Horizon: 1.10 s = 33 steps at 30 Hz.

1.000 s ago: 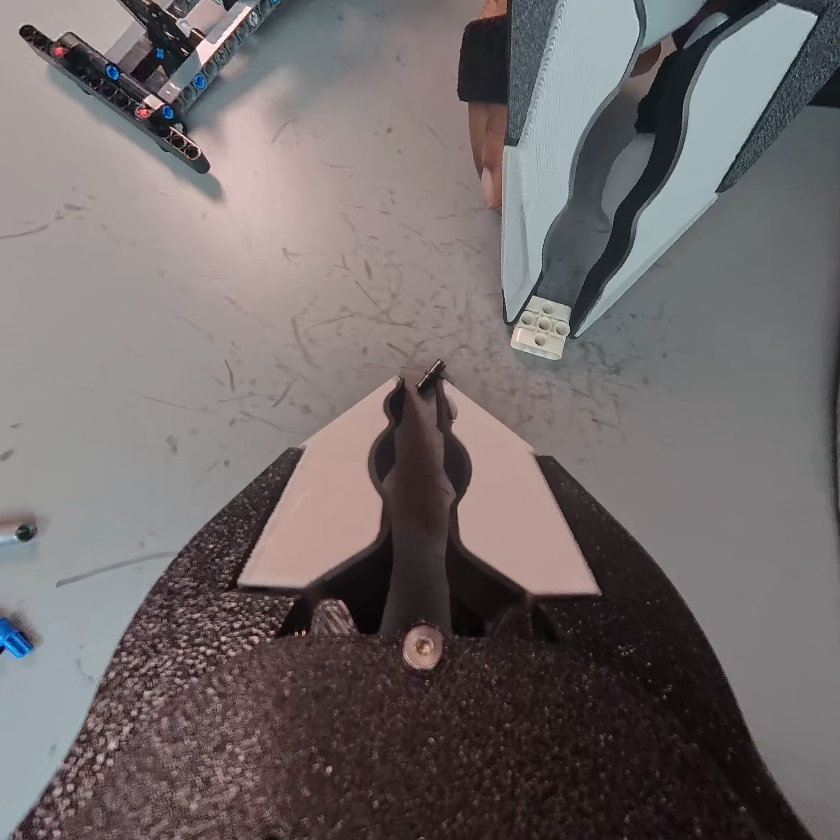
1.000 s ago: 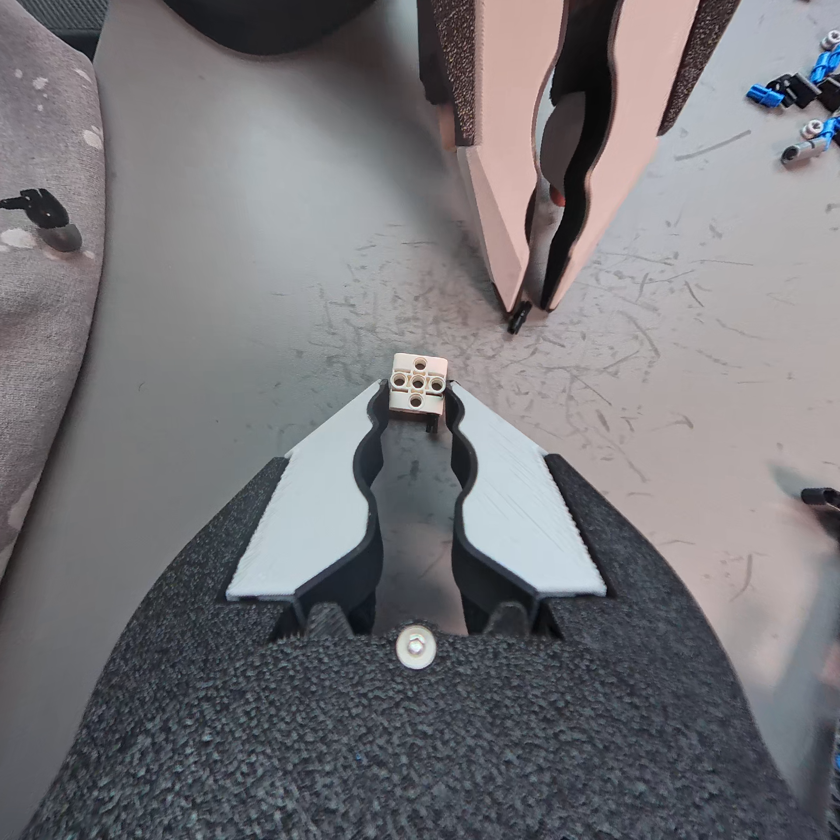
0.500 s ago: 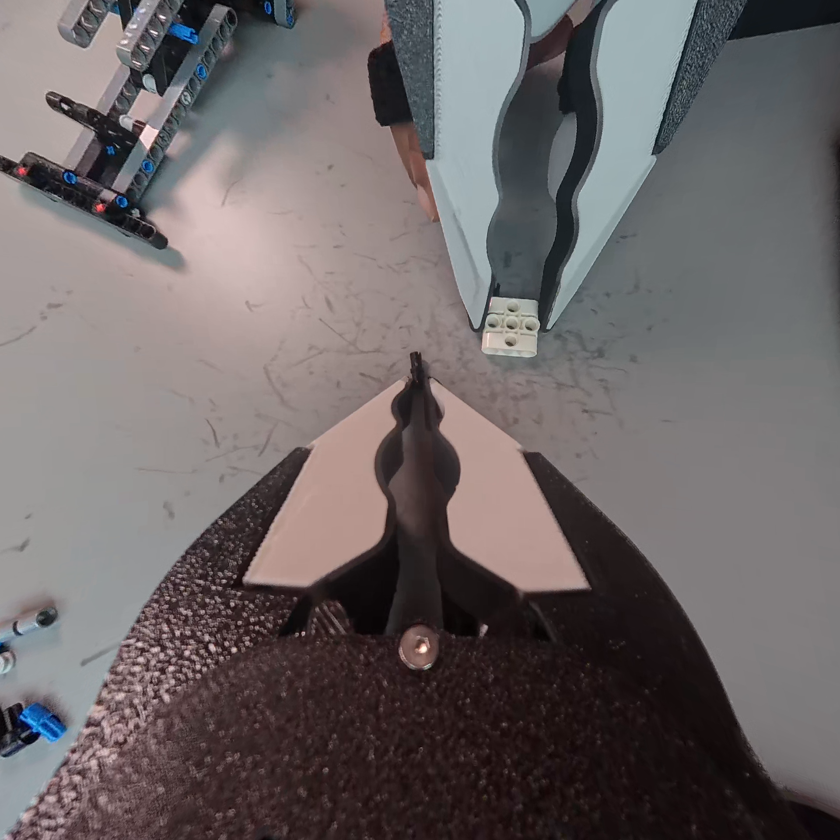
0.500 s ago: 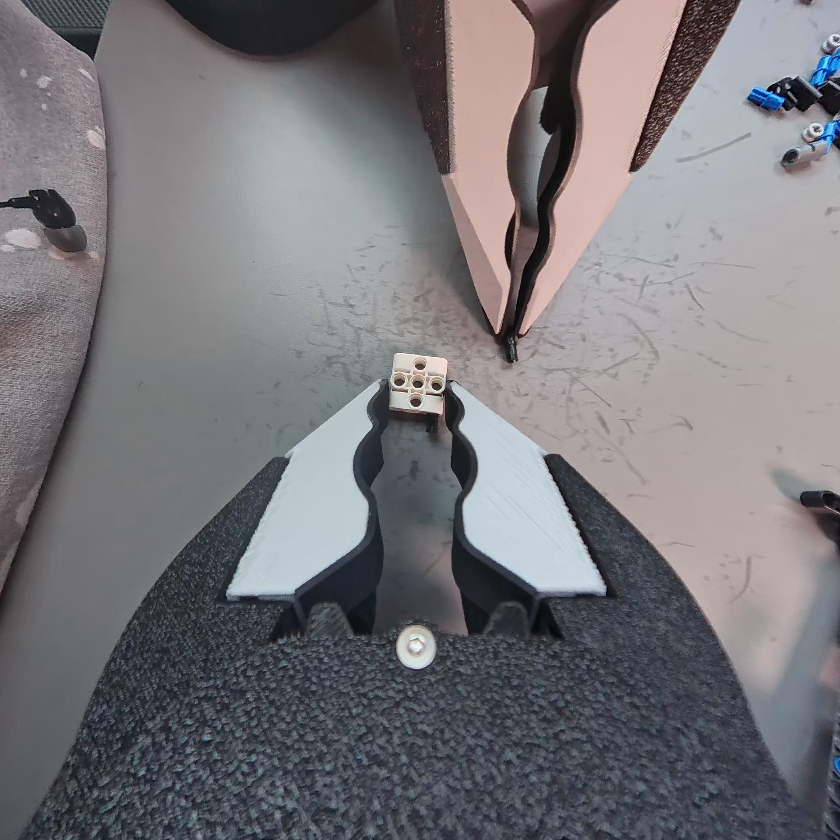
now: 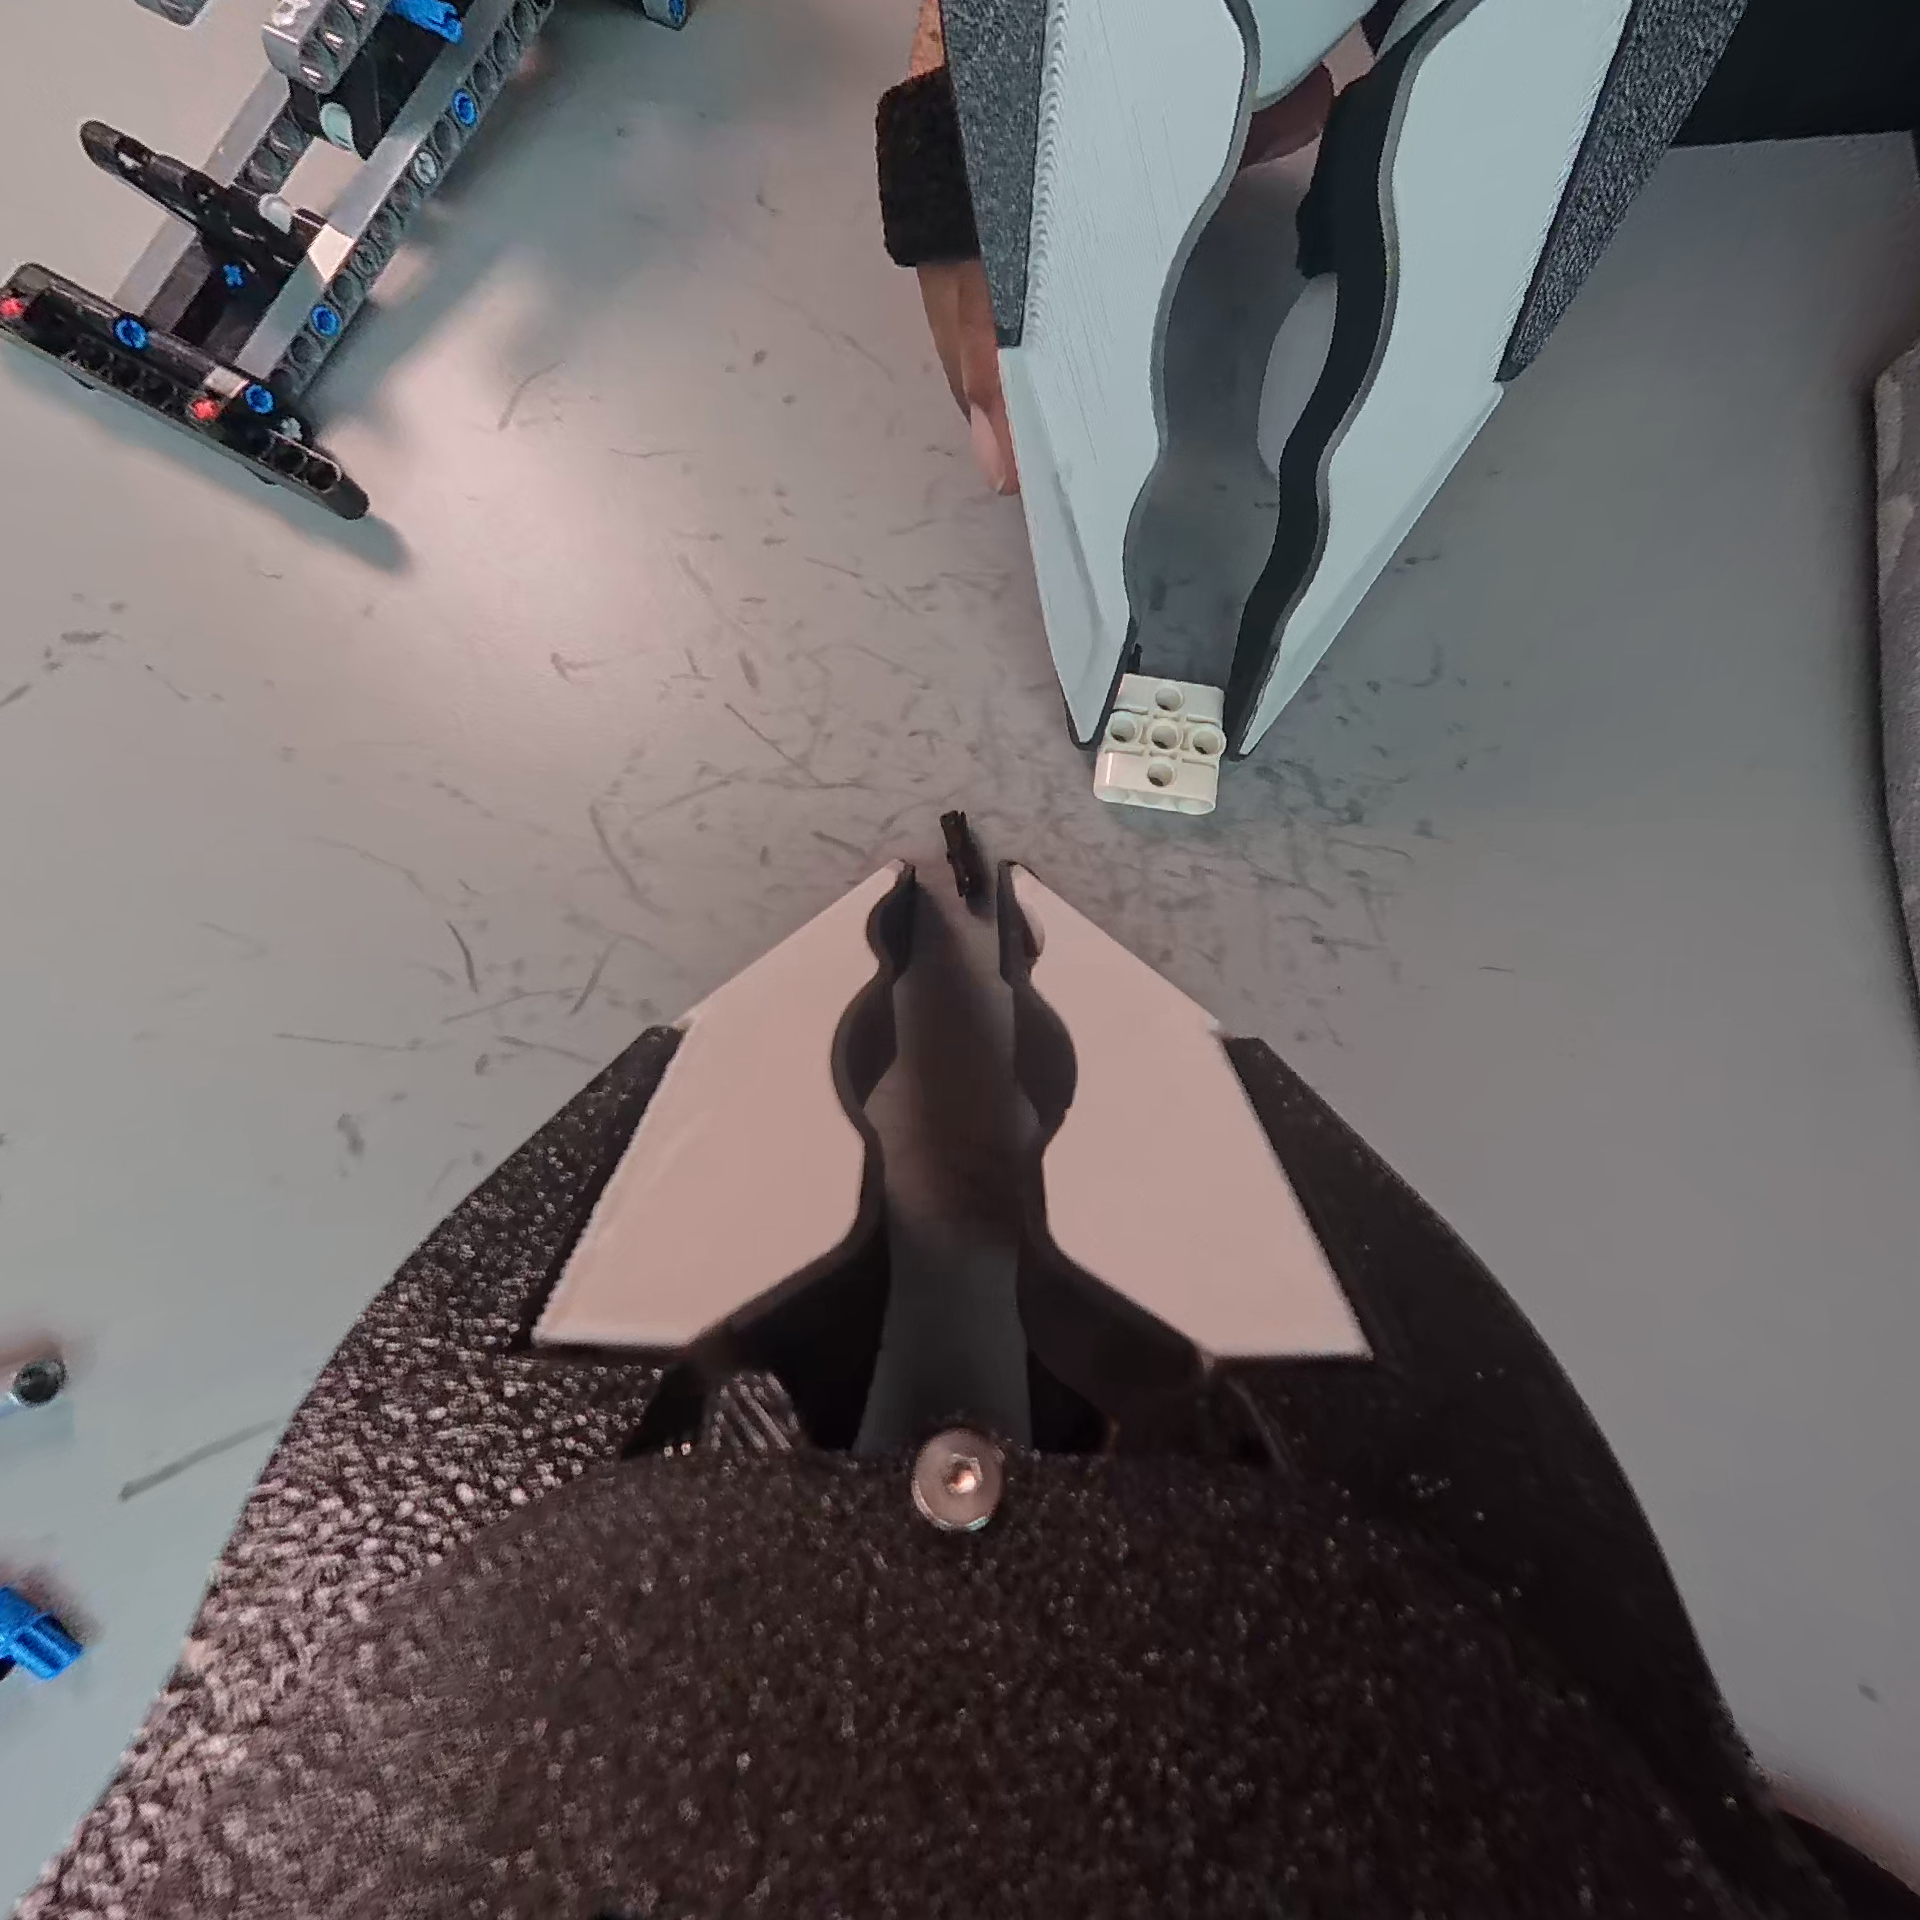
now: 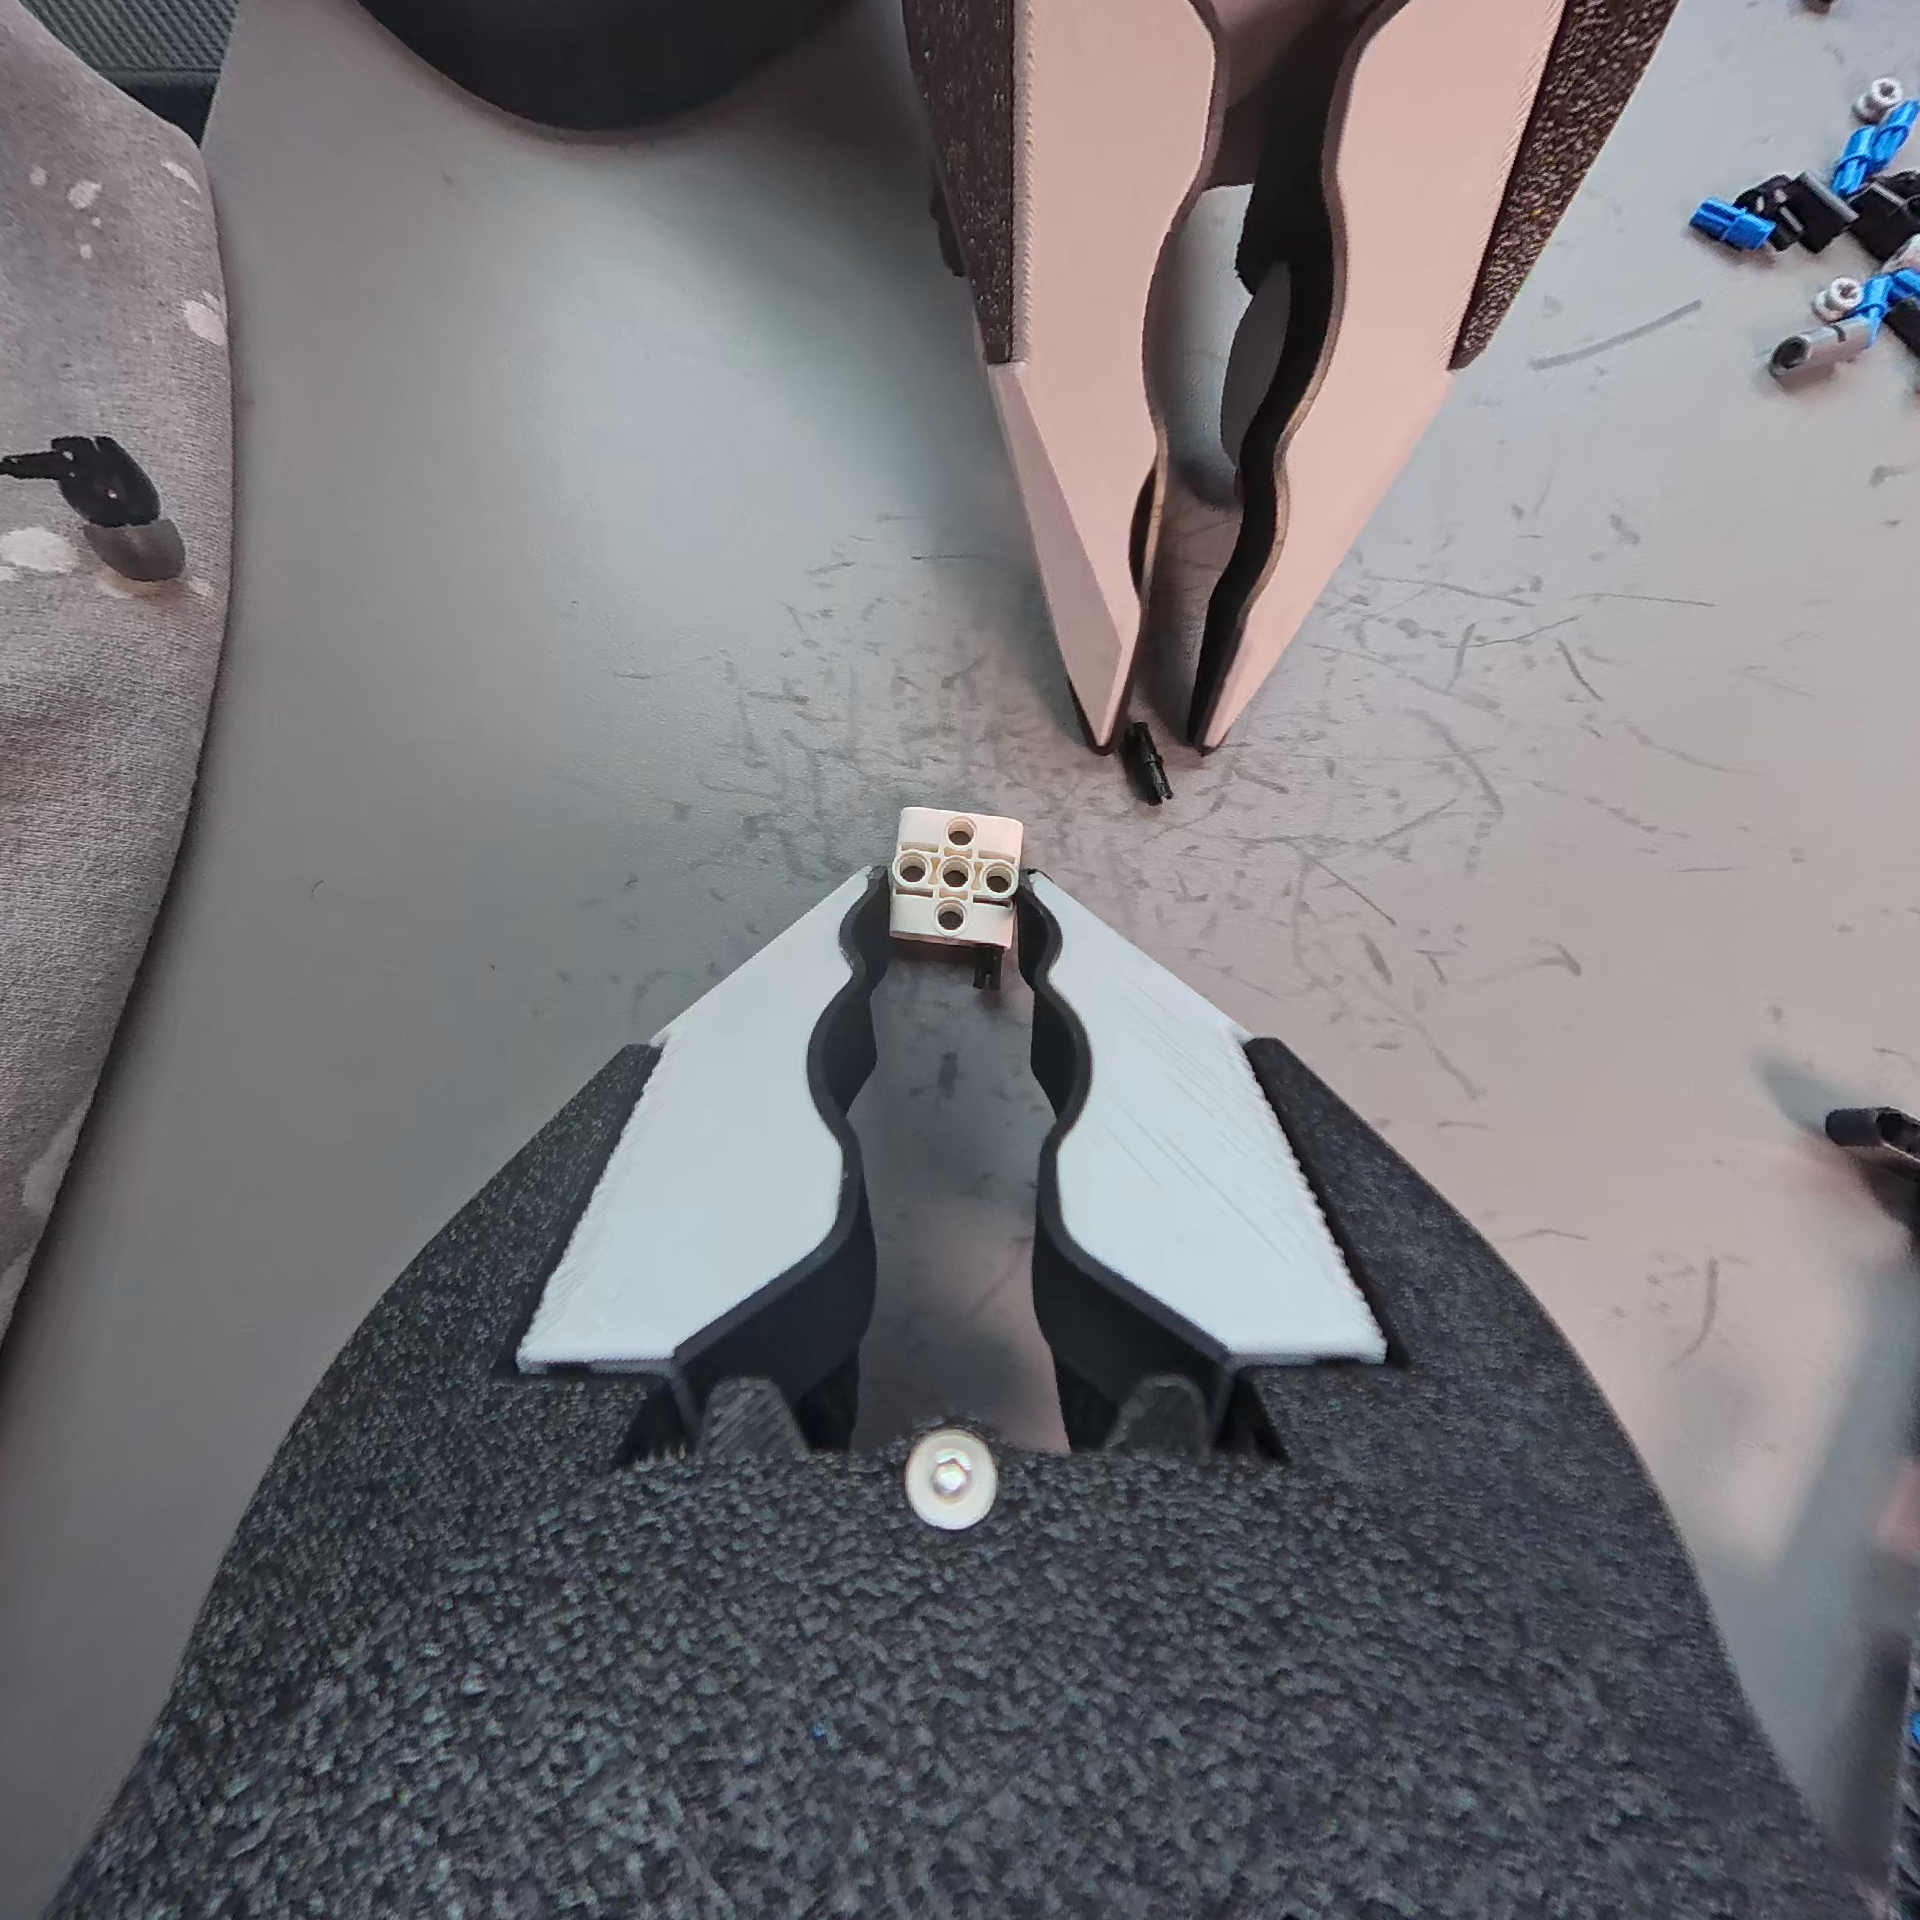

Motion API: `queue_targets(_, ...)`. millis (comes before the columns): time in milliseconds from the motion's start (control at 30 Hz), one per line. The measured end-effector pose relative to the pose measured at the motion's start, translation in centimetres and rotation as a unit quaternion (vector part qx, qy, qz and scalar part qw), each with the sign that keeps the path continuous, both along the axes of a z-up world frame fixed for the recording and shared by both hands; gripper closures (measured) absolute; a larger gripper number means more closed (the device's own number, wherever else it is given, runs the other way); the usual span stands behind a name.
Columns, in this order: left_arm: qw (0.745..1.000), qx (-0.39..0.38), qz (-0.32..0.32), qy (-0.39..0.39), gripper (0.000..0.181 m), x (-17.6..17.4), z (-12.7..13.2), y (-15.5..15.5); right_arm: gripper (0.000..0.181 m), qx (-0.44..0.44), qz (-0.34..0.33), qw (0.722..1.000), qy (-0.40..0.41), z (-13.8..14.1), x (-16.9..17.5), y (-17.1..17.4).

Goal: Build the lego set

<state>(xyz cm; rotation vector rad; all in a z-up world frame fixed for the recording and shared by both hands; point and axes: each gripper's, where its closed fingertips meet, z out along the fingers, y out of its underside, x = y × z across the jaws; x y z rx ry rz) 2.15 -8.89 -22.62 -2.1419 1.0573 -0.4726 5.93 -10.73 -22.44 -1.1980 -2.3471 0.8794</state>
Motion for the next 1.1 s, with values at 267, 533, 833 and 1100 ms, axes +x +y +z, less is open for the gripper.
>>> queue_targets(267, 1.000, 0.003, 0.015, 0.004, 0.173, 0.2, 0.0, 0.3, 0.158, -0.001, 0.000, 1.000, 0.002, 0.0, 0.0, 0.0)
queue_targets(533, 0.999, -0.022, -0.015, -0.033, 0.178, 1.2, 1.0, -1.6, 0.158, 0.015, 0.003, 1.000, 0.023, 0.1, 0.0, 0.4)
queue_targets(833, 0.998, -0.056, -0.010, -0.023, 0.178, 2.3, 0.3, -1.9, 0.158, 0.015, 0.016, 0.999, 0.026, 0.1, -0.1, 0.4)
queue_targets(1100, 0.997, -0.067, -0.008, -0.034, 0.178, 2.4, 0.1, -1.9, 0.158, 0.018, 0.023, 0.999, 0.016, 0.1, 0.0, 0.4)
